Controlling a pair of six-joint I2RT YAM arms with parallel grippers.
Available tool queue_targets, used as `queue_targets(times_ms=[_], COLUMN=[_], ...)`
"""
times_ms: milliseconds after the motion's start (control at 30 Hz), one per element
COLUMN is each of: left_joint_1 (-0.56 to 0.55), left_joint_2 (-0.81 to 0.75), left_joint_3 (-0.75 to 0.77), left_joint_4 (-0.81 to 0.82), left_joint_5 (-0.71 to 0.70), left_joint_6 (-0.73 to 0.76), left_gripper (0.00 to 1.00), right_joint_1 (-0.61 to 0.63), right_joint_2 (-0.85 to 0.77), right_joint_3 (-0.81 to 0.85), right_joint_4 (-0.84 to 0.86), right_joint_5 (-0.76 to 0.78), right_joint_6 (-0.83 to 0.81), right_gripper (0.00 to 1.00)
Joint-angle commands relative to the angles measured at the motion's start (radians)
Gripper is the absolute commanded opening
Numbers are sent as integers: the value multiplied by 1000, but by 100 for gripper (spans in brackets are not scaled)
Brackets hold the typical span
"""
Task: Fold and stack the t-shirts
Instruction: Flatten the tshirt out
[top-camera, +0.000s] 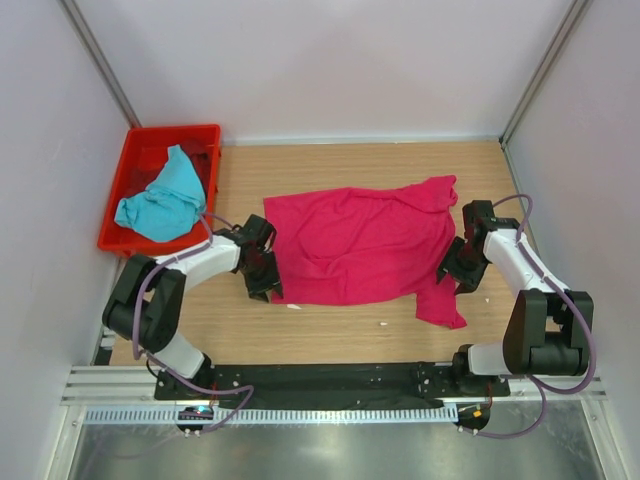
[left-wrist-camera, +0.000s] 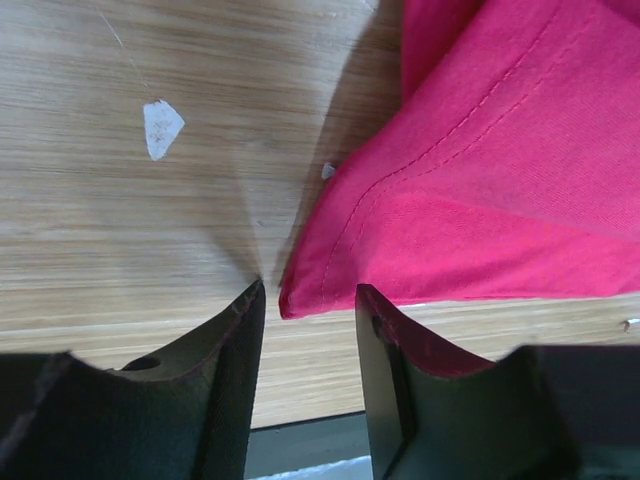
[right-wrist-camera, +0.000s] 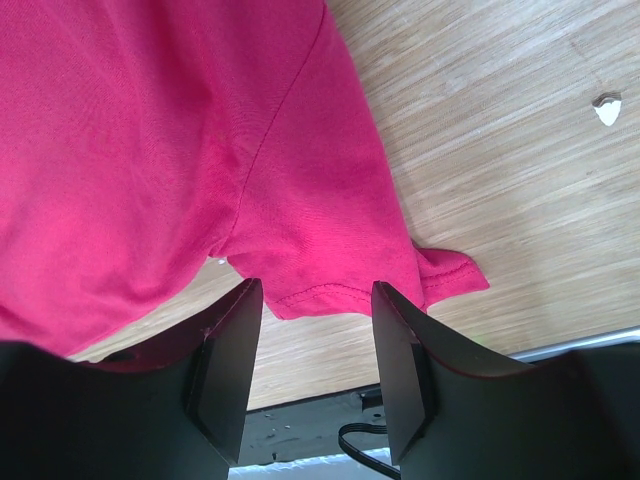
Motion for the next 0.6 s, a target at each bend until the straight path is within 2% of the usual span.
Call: queue_targets(times_ms=[0, 100, 167, 200, 233, 267, 333, 433, 500, 567], left_joint_1=[-6, -12, -12, -12, -12, -9, 3, 60, 130, 205], left_joint_2=[30, 53, 66, 69, 72, 72, 54, 3, -37, -78], left_joint_3=[7, 0, -15, -20, -20, -16, 3, 44, 55, 57], left_joint_4=[31, 39, 51, 51, 49, 31, 11, -72, -109, -113], left_joint_5=[-7, -2, 6, 6, -4, -40, -73, -202, -269, -267], left_joint_6=[-28, -42, -48, -47, -42, -38, -16, 37, 60, 97], left_gripper=[43, 35, 26, 20, 7, 0, 0, 0, 0, 0], right_joint_1=[5, 5, 5, 5, 5, 5, 9, 34, 48, 74], right_joint_2=[-10, -10, -7, -1, 1, 2, 12, 24, 32, 51], right_joint_3=[29, 29, 31, 31, 31, 31, 28, 22, 22, 20], right_joint_4=[8, 11, 12, 14, 15, 17, 23, 34, 43, 55], right_joint_5=[4, 7, 8, 8, 8, 8, 8, 8, 8, 8], right_joint_6=[7, 10, 13, 16, 16, 17, 25, 43, 57, 70], right_gripper=[54, 54, 54, 54, 54, 54, 54, 54, 54, 54])
